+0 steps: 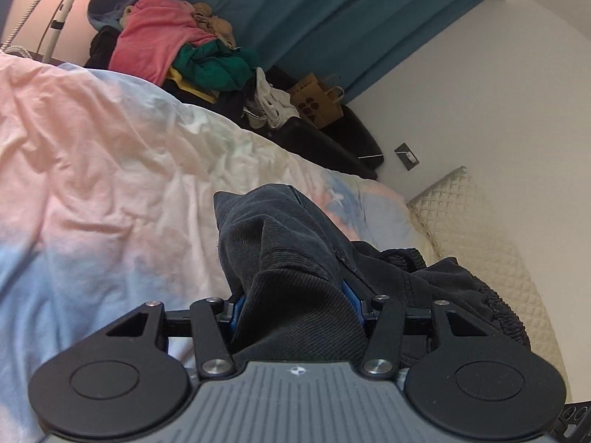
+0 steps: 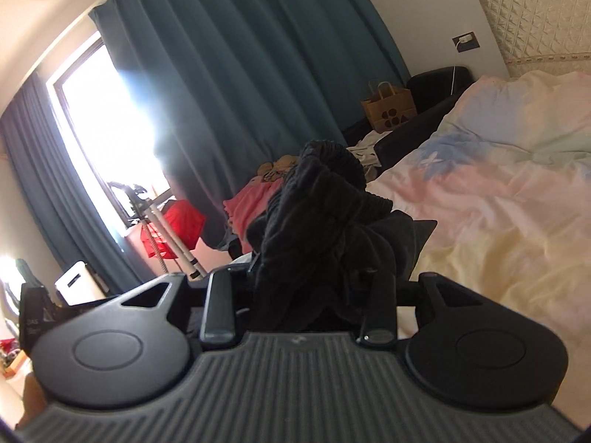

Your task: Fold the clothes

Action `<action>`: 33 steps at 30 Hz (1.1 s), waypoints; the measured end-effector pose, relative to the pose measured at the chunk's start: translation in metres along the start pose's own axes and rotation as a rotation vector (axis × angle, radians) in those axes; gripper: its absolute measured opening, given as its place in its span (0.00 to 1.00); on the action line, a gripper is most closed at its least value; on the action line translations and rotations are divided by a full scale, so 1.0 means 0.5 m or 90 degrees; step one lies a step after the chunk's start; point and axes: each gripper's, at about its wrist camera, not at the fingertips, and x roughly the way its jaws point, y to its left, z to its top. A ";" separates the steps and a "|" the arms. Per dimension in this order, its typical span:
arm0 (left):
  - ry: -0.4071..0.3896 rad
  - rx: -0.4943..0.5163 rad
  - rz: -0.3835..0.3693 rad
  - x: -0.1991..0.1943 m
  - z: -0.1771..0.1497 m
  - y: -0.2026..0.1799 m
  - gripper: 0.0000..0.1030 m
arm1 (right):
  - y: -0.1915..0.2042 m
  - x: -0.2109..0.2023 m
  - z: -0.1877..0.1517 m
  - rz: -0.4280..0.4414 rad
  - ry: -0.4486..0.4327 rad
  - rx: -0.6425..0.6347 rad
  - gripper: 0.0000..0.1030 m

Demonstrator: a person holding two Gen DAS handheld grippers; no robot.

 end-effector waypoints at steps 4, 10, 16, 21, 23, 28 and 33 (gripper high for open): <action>0.039 0.003 0.000 0.155 0.007 -0.002 0.52 | -0.082 0.058 -0.016 -0.041 -0.002 0.014 0.38; 0.095 0.043 0.045 0.274 -0.080 0.095 0.54 | -0.200 0.118 -0.136 -0.072 0.053 0.114 0.38; 0.097 0.095 0.015 0.249 -0.156 0.171 0.67 | -0.239 0.061 -0.241 -0.059 0.059 0.171 0.38; 0.058 0.160 0.020 0.221 -0.197 0.177 0.80 | -0.269 0.047 -0.316 -0.092 0.070 0.193 0.46; 0.040 0.165 0.032 0.204 -0.209 0.172 0.89 | -0.278 0.045 -0.328 -0.100 0.070 0.218 0.50; 0.041 0.183 0.082 0.144 -0.211 0.143 0.98 | -0.249 0.024 -0.299 -0.157 0.092 0.227 0.56; 0.025 0.261 0.116 0.034 -0.223 0.085 0.98 | -0.181 -0.046 -0.254 -0.222 0.076 0.161 0.55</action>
